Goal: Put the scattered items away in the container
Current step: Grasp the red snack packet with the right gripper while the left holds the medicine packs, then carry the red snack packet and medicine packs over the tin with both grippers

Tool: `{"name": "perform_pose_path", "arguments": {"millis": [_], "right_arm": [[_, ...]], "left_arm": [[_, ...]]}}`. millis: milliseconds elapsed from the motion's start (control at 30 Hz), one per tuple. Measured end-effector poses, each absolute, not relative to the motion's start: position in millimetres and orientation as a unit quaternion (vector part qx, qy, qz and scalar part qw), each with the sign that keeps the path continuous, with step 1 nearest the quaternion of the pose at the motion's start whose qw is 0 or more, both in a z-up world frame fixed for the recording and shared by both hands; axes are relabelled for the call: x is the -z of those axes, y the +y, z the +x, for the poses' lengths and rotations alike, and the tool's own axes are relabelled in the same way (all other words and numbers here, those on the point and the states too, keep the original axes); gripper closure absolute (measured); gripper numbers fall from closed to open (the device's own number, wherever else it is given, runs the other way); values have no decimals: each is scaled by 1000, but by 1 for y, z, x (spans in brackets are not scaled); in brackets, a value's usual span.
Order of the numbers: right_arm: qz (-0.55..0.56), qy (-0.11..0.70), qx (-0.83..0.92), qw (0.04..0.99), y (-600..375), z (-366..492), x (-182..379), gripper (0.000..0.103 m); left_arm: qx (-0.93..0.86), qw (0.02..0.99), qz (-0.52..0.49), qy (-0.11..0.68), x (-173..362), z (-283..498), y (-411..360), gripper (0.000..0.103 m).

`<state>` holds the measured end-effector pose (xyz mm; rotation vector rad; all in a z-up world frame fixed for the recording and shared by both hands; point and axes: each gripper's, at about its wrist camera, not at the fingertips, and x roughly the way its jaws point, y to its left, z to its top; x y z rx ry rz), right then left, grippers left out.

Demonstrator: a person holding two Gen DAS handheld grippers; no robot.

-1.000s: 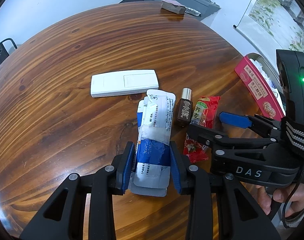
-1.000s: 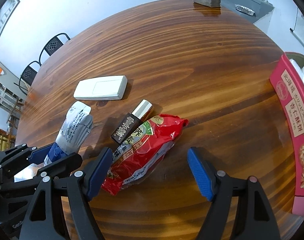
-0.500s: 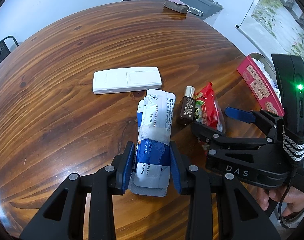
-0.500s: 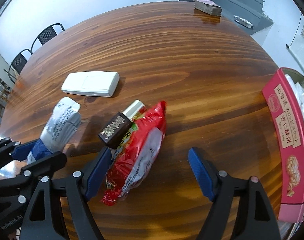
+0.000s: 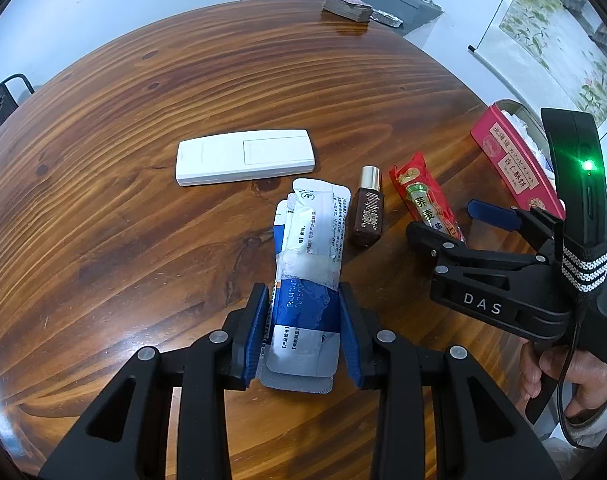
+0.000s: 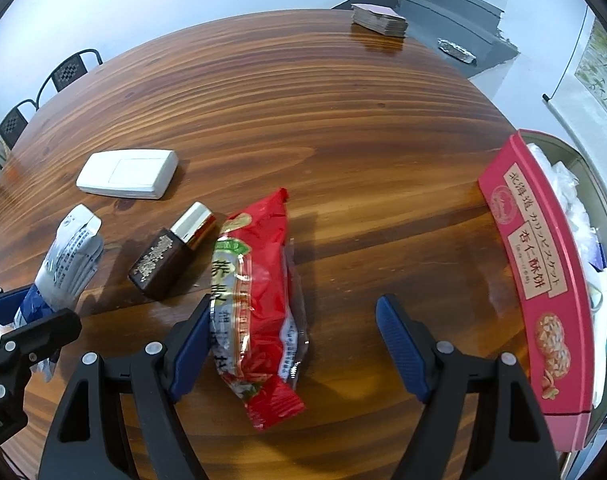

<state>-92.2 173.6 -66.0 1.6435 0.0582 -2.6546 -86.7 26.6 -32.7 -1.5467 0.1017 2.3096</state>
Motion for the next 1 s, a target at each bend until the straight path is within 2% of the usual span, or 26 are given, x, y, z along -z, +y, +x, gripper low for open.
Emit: {"name": "perform_pose_path", "arguments": {"millis": [100, 167, 200, 233, 300, 367, 533, 1000], "right_arm": [[524, 21, 851, 11, 171, -95, 68, 22], [520, 23, 853, 14, 171, -94, 67, 27], [519, 24, 855, 16, 170, -93, 66, 34], [517, 26, 855, 19, 170, -93, 65, 46], [516, 29, 856, 25, 168, -94, 64, 59], [516, 28, 856, 31, 169, -94, 63, 65], [518, 15, 854, 43, 176, -89, 61, 68], [504, -28, 860, 74, 193, -64, 35, 69]], "left_arm": [[-817, 179, -547, 36, 33, -86, 27, 66], [-817, 178, -547, 36, 33, -86, 27, 66], [-817, 178, -547, 36, 33, -86, 27, 66], [-817, 179, -547, 36, 33, -86, 27, 66], [-817, 179, -547, 37, 33, -86, 28, 66], [-817, 180, -546, 38, 32, -85, 28, 66], [-819, 181, -544, 40, 29, -84, 31, 66], [-827, 173, -532, 42, 9, -75, 42, 66]]}}
